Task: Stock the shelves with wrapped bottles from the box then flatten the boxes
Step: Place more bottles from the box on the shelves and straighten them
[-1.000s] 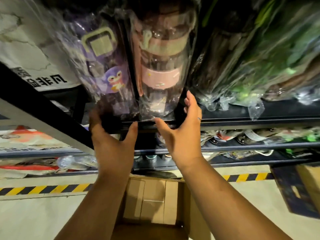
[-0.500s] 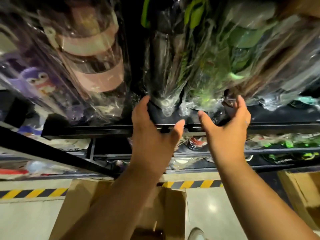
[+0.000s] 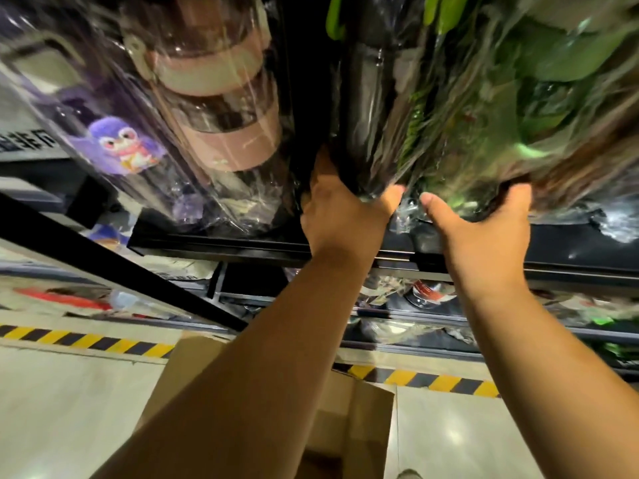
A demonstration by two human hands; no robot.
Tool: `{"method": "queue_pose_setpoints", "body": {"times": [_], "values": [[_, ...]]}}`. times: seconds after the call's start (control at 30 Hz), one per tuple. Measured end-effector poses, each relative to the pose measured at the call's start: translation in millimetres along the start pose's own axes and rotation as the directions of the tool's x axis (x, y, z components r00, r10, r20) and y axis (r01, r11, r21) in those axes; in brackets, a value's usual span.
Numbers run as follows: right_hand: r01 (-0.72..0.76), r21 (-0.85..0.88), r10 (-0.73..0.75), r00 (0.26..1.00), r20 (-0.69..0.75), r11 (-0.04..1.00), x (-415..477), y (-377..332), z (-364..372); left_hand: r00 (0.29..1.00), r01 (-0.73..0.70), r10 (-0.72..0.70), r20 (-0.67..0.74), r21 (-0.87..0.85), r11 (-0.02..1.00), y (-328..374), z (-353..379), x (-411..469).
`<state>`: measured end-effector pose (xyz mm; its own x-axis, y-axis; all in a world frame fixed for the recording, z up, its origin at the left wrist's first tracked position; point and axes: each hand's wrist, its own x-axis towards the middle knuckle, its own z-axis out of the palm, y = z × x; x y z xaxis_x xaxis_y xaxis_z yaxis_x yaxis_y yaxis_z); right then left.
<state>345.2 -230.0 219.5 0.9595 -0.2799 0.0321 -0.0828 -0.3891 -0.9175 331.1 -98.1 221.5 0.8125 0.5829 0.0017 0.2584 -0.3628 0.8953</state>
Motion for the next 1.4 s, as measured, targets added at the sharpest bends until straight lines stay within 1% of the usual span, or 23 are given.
{"method": "queue_pose_setpoints", "body": {"times": [0.1,0.37,0.5,0.63,0.77,0.83,0.9,0.93,0.97,1.0,1.07,1.17,1.27,1.33,1.4], "values": [[-0.010,0.006,0.010,1.000,-0.021,1.000,1.9,0.8,-0.6,0.999,-0.017,0.017,-0.036,0.011,1.000,-1.9,-0.8,-2.6],[0.072,0.006,-0.072,0.997,-0.017,0.997,-14.5,6.2,-3.7,0.999,-0.022,0.022,-0.039,0.007,1.000,-16.4,-15.3,-19.2],[0.086,0.018,-0.086,0.996,-0.014,0.996,-17.1,11.8,-0.9,0.999,-0.050,0.050,-0.020,0.011,0.999,-25.7,-18.6,-21.0],[0.077,-0.017,-0.076,0.997,0.010,0.997,-16.7,15.4,0.7,0.997,-0.079,0.079,-0.018,0.020,0.997,-27.5,-19.9,-22.5],[0.030,0.055,-0.035,0.996,0.087,0.998,-22.9,15.5,-18.6,0.998,-0.058,0.058,0.008,-0.035,0.998,-28.4,-25.5,-41.3],[0.034,0.080,-0.043,0.992,0.119,0.996,-30.3,14.8,-30.1,0.998,-0.045,0.041,-0.049,-0.087,0.995,-31.2,-33.2,-61.9],[0.036,0.077,-0.041,0.997,0.064,0.996,-38.2,17.1,-50.0,0.994,-0.059,0.044,-0.102,-0.144,0.988,-24.6,-32.4,-90.2],[0.044,0.059,-0.045,0.999,0.021,0.997,-39.9,20.5,-61.1,0.994,-0.056,0.040,-0.098,-0.176,0.983,-19.9,-28.2,-105.0],[0.059,0.027,-0.058,0.998,-0.020,0.998,-40.1,24.4,-73.0,0.997,-0.050,0.038,-0.063,-0.209,0.977,-13.6,-21.4,-118.6],[0.077,-0.025,-0.078,0.996,-0.052,0.997,-38.7,28.0,-85.2,0.999,-0.046,0.046,-0.007,-0.234,0.971,-5.6,-12.4,-130.2],[0.108,-0.119,-0.117,0.991,-0.069,0.987,-27.2,35.6,-109.5,0.990,-0.053,0.086,0.109,-0.273,0.961,11.4,12.3,-145.1],[0.079,-0.136,-0.095,0.989,-0.112,0.988,-1.1,46.0,-140.3,0.970,-0.088,0.155,0.189,-0.321,0.943,31.1,56.6,-148.8],[0.003,-0.105,-0.018,0.990,-0.137,0.994,24.7,52.2,-159.2,0.973,-0.125,0.174,0.153,-0.286,0.950,43.4,100.1,-138.3],[-0.030,-0.077,0.021,0.992,-0.124,0.997,40.0,58.0,-166.2,0.984,-0.118,0.149,0.102,-0.262,0.958,55.4,122.3,-128.6],[-0.034,-0.045,0.030,0.995,-0.097,0.998,53.8,61.7,-166.8,0.992,-0.090,0.110,0.064,-0.254,0.963,66.8,137.8,-117.7]]}}
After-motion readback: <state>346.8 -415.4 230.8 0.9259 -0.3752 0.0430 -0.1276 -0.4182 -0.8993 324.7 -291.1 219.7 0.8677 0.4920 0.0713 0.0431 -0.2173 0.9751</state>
